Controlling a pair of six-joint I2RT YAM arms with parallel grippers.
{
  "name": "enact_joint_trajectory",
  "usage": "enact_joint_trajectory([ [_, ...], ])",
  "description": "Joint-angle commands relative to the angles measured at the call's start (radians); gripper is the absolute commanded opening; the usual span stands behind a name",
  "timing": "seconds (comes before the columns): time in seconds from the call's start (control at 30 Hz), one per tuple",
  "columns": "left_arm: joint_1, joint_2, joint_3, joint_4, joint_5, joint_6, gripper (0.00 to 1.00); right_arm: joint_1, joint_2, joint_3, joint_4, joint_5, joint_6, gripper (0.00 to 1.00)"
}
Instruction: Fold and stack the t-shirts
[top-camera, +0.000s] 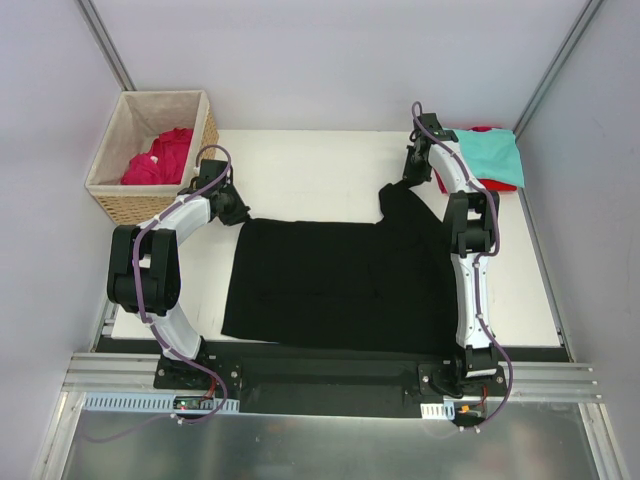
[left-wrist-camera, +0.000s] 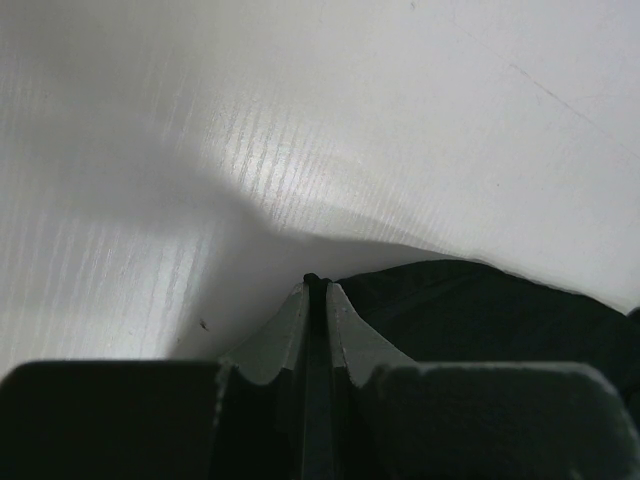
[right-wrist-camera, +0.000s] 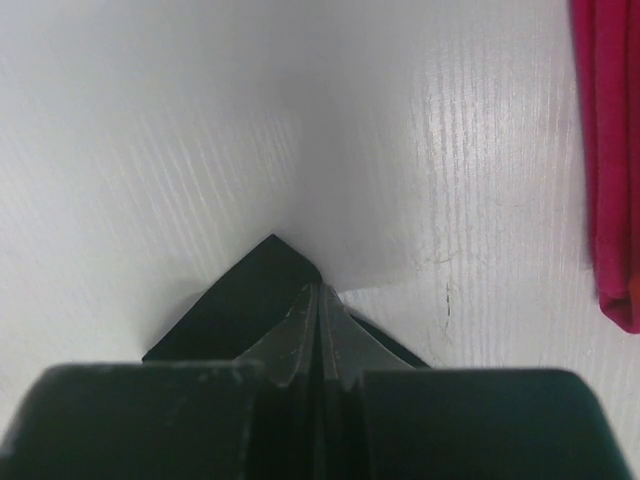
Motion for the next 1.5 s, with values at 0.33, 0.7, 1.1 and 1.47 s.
enact_joint_trajectory([
  [0.33, 0.005, 0.013, 0.019, 0.009, -0.003, -0.003, 0.0, 0.01, -0.018, 0.004, 0.009, 0.009, 0.012, 0.45],
  [0.7, 0.007, 0.011, 0.014, 0.009, -0.009, -0.001, 0.0, 0.038, 0.017, 0.053, -0.029, 0.036, 0.009, 0.35],
  [1.1, 0.007, 0.027, 0.005, 0.011, -0.019, -0.01, 0.0, 0.061, 0.048, 0.093, -0.077, 0.084, 0.011, 0.09],
  [1.47, 0.008, 0.005, 0.0, 0.015, 0.0, 0.008, 0.0, 0.059, -0.048, -0.034, -0.012, 0.124, 0.015, 0.01],
])
